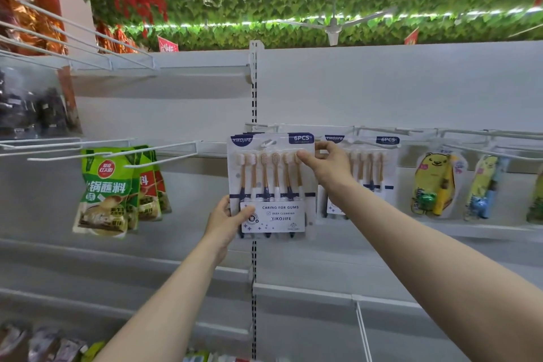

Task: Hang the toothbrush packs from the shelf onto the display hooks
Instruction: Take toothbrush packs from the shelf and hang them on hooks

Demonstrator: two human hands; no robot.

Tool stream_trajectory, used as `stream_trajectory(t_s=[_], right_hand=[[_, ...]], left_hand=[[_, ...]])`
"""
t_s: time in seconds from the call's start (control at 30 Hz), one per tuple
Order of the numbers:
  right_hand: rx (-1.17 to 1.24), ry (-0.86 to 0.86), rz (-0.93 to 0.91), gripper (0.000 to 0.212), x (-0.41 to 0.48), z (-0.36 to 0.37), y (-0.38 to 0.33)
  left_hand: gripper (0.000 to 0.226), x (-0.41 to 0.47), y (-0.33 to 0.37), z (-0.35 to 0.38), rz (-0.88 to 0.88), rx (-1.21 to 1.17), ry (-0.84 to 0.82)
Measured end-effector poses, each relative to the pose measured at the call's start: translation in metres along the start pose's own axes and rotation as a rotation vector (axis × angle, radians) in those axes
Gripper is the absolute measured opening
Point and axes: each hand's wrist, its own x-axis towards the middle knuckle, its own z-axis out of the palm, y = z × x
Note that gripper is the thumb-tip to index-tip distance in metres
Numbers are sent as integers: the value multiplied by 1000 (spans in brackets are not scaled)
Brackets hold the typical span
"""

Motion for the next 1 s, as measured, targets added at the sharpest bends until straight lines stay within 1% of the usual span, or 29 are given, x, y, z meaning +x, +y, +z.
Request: stream_trajectory(t_s=[0.17,0.23,0.3,0.4,0.43,0.53,0.63,0.7,0.77,0.83,0.93,1.0], right_hand=[[-41,-16,31,51,-9,1,-8],[-77,-15,55,54,-19,-3,-16],[-126,-10,64,57,-31,-12,-24],[-252,-20,41,59,-54,-34,-39],[-293,-28,23,59,-63,-42,-45],[-457,-45,-82,59,-97,-71,-68],[-766,-128,-222,56,-134,-103,-94],[-1007,-210,-267,55,-162,-128,-109],[-1197,-267,-300,58,-190,-155,-120],[-1303,-302,-326,60,-219,-183,-130],[-1334,-349,-320,60,-256,-222,-146],[-1356,-337,-287,58,-279,-252,-155]], left_hand=[[22,-9,4,0,-4,100,37],[25,-13,8,-4,-20,162,56],[35,-18,15,-9,-44,248,86],[67,-36,32,-14,-80,425,157],[73,-46,41,-14,-66,488,175],[73,-83,72,-11,49,681,179],[67,-124,103,-2,185,905,84],[64,-153,119,9,288,1022,4],[64,-183,133,23,400,1109,-75],[67,-214,146,42,492,1129,-186],[72,-254,164,71,577,1123,-374],[72,-277,175,96,640,1127,-484]])
